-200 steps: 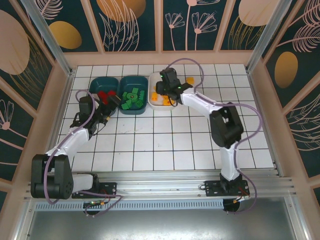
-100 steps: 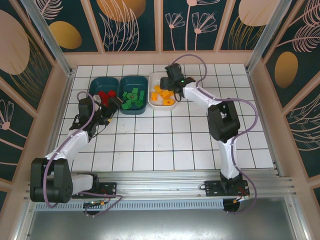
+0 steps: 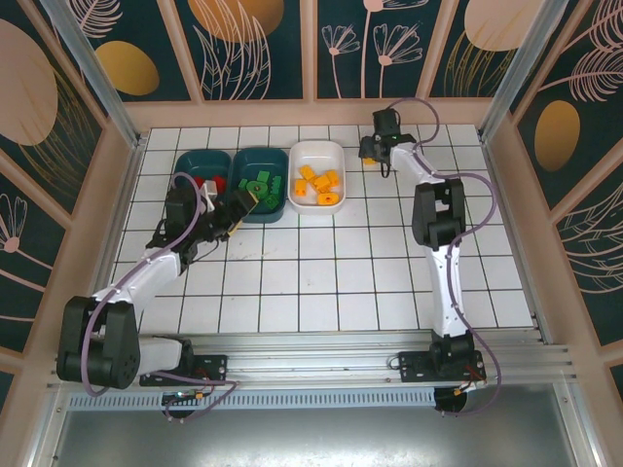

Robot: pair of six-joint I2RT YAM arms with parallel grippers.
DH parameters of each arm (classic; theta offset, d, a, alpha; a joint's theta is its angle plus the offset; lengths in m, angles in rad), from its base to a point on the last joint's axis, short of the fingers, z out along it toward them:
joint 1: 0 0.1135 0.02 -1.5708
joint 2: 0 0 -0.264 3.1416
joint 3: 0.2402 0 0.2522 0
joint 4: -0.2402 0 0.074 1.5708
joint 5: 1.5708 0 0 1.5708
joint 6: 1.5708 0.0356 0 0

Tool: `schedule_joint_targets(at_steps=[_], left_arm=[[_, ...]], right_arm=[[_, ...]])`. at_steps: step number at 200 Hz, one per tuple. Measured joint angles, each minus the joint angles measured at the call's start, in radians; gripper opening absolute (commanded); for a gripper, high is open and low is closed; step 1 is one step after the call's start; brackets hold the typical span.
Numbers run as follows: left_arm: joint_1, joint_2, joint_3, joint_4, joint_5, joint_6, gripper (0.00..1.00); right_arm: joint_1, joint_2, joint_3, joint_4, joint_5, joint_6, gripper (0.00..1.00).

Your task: Sort the legos into containers by color

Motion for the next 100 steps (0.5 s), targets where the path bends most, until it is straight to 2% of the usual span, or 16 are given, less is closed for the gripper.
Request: schedule_joint_targets(at_steps=[65,83,100], left_arm=[[-0.002,0.066,0.034,0.006,-0.004,0.000,0.98],[-0.007,0.080,0.044,0.007,-0.004,0.000,0.98],[-0.011,0.090,0.051,0.008,-0.004,0.000,0.98]], right_arm=[[-0.004,0.030,0.023,-0.015,-0.088,-0.019,0.68],[-0.008,0.042,0.023,-0.016,-0.118,-0.019,0.61],[-0.009,0.051,0.023,-0.014,-0.133,-0.024,0.49]])
